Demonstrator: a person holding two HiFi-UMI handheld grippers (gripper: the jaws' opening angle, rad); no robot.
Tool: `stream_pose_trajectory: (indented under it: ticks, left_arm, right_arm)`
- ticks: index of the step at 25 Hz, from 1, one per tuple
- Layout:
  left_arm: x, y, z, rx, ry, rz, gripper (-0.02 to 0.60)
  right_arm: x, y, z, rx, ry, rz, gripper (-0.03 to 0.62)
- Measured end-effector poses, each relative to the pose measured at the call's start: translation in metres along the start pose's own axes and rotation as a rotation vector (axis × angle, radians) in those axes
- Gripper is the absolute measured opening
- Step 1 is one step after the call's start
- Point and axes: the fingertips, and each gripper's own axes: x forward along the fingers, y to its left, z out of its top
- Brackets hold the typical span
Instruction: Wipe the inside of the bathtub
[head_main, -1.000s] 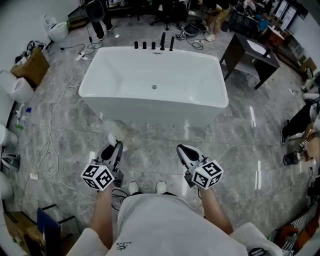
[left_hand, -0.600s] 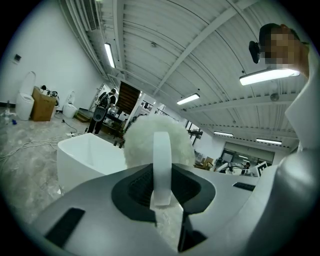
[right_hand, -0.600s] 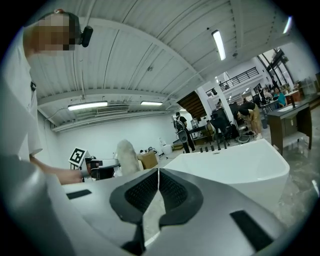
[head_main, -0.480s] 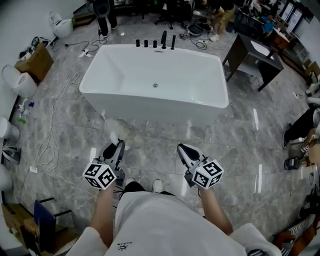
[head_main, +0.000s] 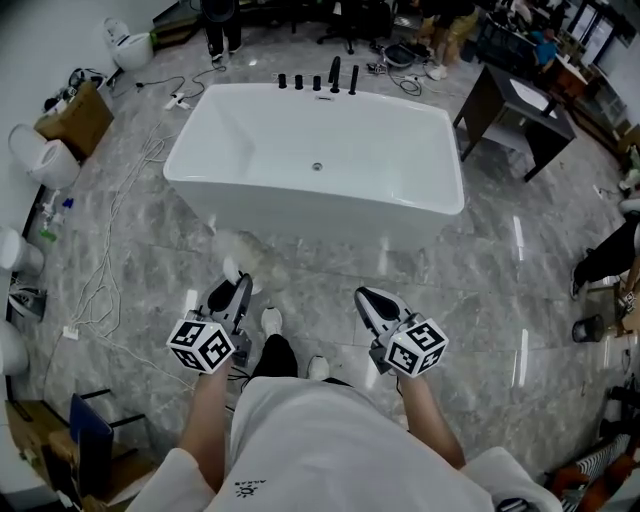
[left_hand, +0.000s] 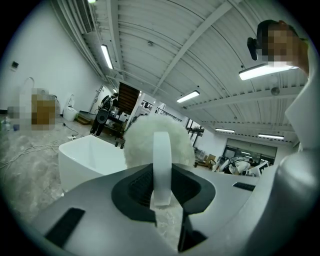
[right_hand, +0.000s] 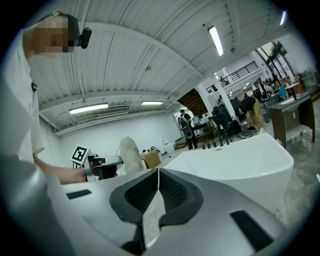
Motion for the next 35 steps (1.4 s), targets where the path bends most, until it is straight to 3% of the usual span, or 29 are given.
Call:
stream_pose_trajectory:
  ticks: [7, 15, 35]
  left_arm:
    - [0.008, 0.029, 0.002, -0.027, -0.006, 0.013, 0.086]
    - [0.038, 0.103, 0.026, -0.060, 0.009, 0.021, 0.086]
    - [0.145, 0.255, 0.109, -0.071, 0.091, -0.110, 0.086]
  right_arm:
    - [0.031, -0.005, 0.003, -0.014, 0.029, 0.013, 0.023]
    - [0.113, -0.013, 0.021, -0.027, 0.049, 0.010, 0.023]
    - [0.312, -0.031, 0.087, -0.035, 0.063, -0.079, 0.021]
